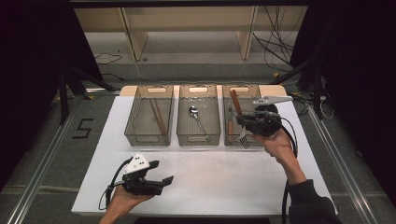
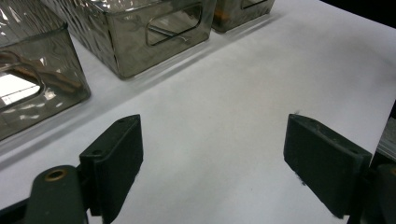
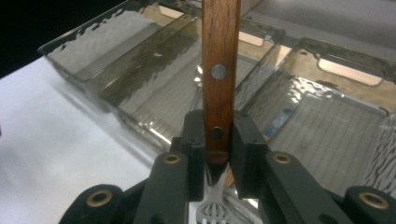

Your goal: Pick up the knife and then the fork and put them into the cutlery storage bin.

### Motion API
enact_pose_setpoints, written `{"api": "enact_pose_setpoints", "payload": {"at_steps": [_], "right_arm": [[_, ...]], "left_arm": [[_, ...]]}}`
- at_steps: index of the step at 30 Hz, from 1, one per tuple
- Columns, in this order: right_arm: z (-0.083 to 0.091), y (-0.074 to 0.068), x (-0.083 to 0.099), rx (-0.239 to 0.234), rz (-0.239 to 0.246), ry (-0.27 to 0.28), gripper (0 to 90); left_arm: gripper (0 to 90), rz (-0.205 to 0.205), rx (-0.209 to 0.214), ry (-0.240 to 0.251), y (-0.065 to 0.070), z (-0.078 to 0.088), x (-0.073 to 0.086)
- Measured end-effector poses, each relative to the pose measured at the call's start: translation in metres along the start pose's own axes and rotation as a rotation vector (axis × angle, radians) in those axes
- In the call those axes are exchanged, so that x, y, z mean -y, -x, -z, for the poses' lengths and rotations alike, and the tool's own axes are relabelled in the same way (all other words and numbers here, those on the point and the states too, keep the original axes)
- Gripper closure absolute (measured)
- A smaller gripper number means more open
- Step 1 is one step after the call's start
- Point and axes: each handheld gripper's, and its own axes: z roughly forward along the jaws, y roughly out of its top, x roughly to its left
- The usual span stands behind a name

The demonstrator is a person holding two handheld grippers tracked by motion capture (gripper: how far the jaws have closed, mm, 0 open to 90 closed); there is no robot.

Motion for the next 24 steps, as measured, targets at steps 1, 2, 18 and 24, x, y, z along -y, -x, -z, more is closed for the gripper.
{"api": "enact_pose_setpoints", "payload": {"at_steps": [1,2,18,24], "right_arm": [[-0.002,0.004,-0.002,-0.002,-0.019,-0.005,77.9],[-0.004,0.008,-0.004,-0.005,-0.035,-0.009,77.9],[-0.032,0.051,-0.026,0.086,-0.178,-0.015,77.8],[-0.047,0.069,-0.025,0.128,-0.221,-0.033,77.8]], "left_arm": [[19.2,0.003,-0.002,0.002,0.001,-0.001,0.001],[19.2,0.0,0.0,-0.004,0.001,-0.001,0.002],[19.0,0.004,-0.014,-0.009,0.0,-0.002,0.004],[18.8,0.009,-0.013,-0.01,-0.002,-0.003,0.004]]}}
